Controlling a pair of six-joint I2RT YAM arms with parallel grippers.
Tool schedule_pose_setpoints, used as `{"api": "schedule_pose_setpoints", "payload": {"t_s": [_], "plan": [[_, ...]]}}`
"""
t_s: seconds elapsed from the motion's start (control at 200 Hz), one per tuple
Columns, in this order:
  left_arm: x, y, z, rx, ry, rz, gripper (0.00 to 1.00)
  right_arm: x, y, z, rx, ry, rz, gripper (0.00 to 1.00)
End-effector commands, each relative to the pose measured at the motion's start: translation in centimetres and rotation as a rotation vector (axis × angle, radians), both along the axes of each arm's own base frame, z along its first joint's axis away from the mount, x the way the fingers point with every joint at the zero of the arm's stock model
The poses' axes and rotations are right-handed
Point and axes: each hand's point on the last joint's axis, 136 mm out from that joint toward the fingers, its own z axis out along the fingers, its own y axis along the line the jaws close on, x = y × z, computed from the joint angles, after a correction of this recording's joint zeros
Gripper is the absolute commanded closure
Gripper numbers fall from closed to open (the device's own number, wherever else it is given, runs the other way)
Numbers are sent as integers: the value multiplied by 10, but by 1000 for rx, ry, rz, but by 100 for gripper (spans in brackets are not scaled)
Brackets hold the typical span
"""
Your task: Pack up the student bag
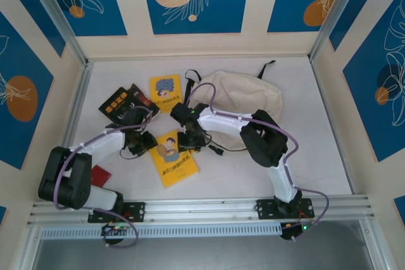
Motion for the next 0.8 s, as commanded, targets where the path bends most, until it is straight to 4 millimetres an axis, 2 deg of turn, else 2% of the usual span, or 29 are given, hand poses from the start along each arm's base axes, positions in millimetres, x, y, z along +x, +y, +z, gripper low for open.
{"api": "schedule_pose_setpoints", "payload": {"t_s": [0.0,0.205,0.32,0.49,0.605,0.68,0.795], "plan": [[22,-16,6,-26,-39,-62,70,-12,10,-3,44,58,26,68],[50,-25,12,-27,-68,-110,73,-5,27,-3,129,76,11,70],[51,-21,16,10,-67,-132,69,1,22,-4,109,62,-19,71],[26,-6,16,54,-28,-161,54,9,7,-1,67,22,-69,69],[4,-4,16,32,5,-189,45,13,3,2,69,5,-93,64],[-8,-5,16,14,25,-212,42,16,0,1,56,-4,-114,61],[-21,-6,18,-6,45,-229,39,21,-5,-4,35,-4,-150,63]]}}
